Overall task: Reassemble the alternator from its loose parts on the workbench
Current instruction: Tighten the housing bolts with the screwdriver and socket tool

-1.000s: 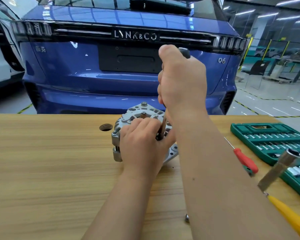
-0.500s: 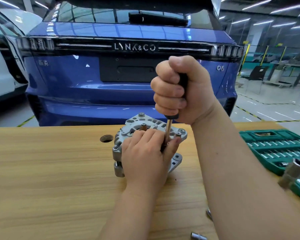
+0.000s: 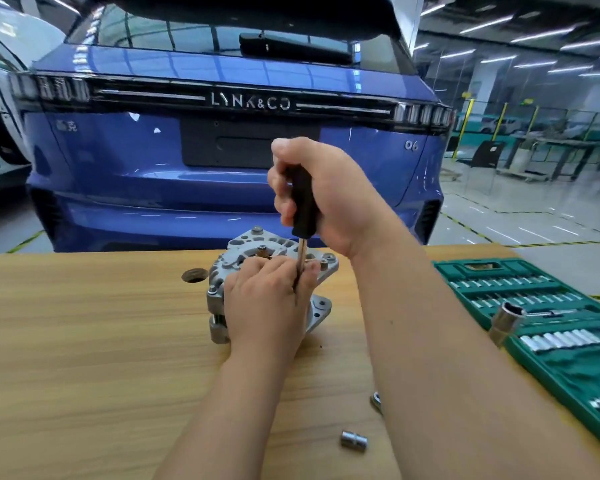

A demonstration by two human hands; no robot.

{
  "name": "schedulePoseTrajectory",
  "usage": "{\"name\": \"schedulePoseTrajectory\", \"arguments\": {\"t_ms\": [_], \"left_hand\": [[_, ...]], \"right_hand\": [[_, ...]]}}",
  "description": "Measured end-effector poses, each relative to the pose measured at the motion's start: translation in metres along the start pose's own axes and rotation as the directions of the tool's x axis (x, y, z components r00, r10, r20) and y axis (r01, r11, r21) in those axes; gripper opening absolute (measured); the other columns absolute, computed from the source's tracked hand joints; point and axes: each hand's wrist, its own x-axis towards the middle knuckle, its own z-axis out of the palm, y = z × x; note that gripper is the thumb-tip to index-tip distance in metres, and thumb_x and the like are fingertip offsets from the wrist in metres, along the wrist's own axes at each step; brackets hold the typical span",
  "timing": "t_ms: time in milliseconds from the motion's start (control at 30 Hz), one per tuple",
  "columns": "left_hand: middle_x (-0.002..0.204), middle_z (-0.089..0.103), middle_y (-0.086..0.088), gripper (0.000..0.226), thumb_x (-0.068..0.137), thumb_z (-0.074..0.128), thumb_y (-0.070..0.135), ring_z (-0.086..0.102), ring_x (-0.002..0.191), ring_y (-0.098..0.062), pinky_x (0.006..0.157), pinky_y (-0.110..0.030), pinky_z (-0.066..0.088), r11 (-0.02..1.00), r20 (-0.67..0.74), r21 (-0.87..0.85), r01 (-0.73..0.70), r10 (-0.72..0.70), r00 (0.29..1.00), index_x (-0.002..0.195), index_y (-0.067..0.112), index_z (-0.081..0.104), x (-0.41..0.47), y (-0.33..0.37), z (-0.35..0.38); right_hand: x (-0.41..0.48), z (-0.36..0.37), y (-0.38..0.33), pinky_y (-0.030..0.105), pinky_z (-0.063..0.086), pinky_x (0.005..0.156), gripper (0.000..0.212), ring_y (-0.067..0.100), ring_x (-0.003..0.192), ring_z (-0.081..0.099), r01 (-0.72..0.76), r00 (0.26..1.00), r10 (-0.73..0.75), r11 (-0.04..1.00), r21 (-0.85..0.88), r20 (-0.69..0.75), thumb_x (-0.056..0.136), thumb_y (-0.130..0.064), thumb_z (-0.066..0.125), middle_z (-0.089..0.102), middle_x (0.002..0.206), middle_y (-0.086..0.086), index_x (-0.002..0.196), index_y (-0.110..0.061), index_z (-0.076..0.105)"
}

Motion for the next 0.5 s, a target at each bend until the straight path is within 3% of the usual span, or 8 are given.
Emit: {"name": "schedulePoseTrajectory", "arguments": {"t_ms": [67,133,200,267,367,433,500], "left_hand": [[0.083,0.068,0.015,0.033,0.099,0.048,0.041,0.054,0.088,-0.018,0.074,-0.032,0.025,1.0,0.046,0.02,-0.016,0.015,0.999,0.081,0.024,0.07,0.001,-0.003,-0.001],[0.087,0.068,0.015,0.035,0.099,0.043,0.043,0.053,0.09,-0.018,0.074,-0.032,0.025,0.998,0.06,0.046,-0.038,0.036,0.998,0.086,0.026,0.07,0.001,-0.005,0.0],[0.084,0.067,0.015,0.044,0.098,0.033,0.047,0.054,0.088,-0.019,0.073,-0.032,0.024,0.998,0.052,0.05,-0.032,0.029,0.998,0.083,0.025,0.069,0.001,-0.002,0.001],[0.079,0.066,0.012,0.047,0.095,0.029,0.044,0.057,0.085,-0.021,0.074,-0.033,0.029,0.997,0.034,0.072,0.0,-0.003,0.999,0.078,0.022,0.067,0.0,0.001,0.001],[0.077,0.065,0.005,0.036,0.092,0.035,0.034,0.059,0.088,-0.023,0.077,-0.035,0.034,0.997,0.027,0.051,0.053,-0.055,0.998,0.076,0.017,0.063,-0.002,-0.001,0.0],[0.079,0.065,0.005,0.03,0.092,0.04,0.032,0.058,0.092,-0.022,0.078,-0.033,0.028,0.999,0.056,0.01,0.052,-0.052,0.997,0.077,0.017,0.061,-0.003,-0.005,-0.002],[0.085,0.065,0.008,0.035,0.096,0.035,0.037,0.055,0.099,-0.019,0.079,-0.032,0.024,0.999,0.087,0.031,0.035,-0.037,0.996,0.084,0.02,0.064,-0.002,-0.003,-0.004]], "right_hand": [[0.005,-0.015,-0.005,0.029,0.045,0.053,0.016,0.018,0.048,0.044,-0.095,0.95,0.05,0.986,0.133,0.308,0.079,-0.02,0.045,0.053,0.064,0.002,0.065,-0.015,0.051],[0.009,-0.019,-0.005,0.026,0.042,0.05,0.023,0.013,0.042,0.037,-0.176,0.91,0.088,0.967,0.186,0.404,0.078,-0.02,0.039,0.044,0.053,-0.002,0.057,-0.019,0.046],[0.008,-0.013,-0.002,0.023,0.033,0.044,0.028,0.011,0.039,0.025,-0.172,0.949,0.111,0.966,0.192,0.294,0.082,-0.024,0.042,0.032,0.047,-0.006,0.054,-0.022,0.039],[0.006,0.0,0.005,0.024,0.028,0.043,0.034,0.015,0.04,0.019,-0.102,0.995,0.1,0.987,0.123,0.022,0.087,-0.023,0.046,0.027,0.046,-0.004,0.056,-0.022,0.033],[0.007,0.027,0.009,0.04,0.027,0.046,0.034,0.024,0.05,0.017,-0.055,0.938,0.045,0.998,-0.018,-0.343,0.082,-0.026,0.051,0.021,0.055,0.005,0.06,-0.023,0.025],[0.001,0.029,0.007,0.037,0.037,0.046,0.038,0.022,0.048,0.029,-0.053,0.928,0.012,0.994,-0.098,-0.372,0.08,-0.042,0.058,0.032,0.053,0.002,0.059,-0.022,0.034],[-0.012,0.01,0.008,0.038,0.056,0.055,0.053,0.017,0.055,0.058,-0.101,0.952,0.089,0.995,-0.026,-0.292,0.076,-0.069,0.056,0.059,0.063,0.0,0.069,-0.017,0.055]]}}
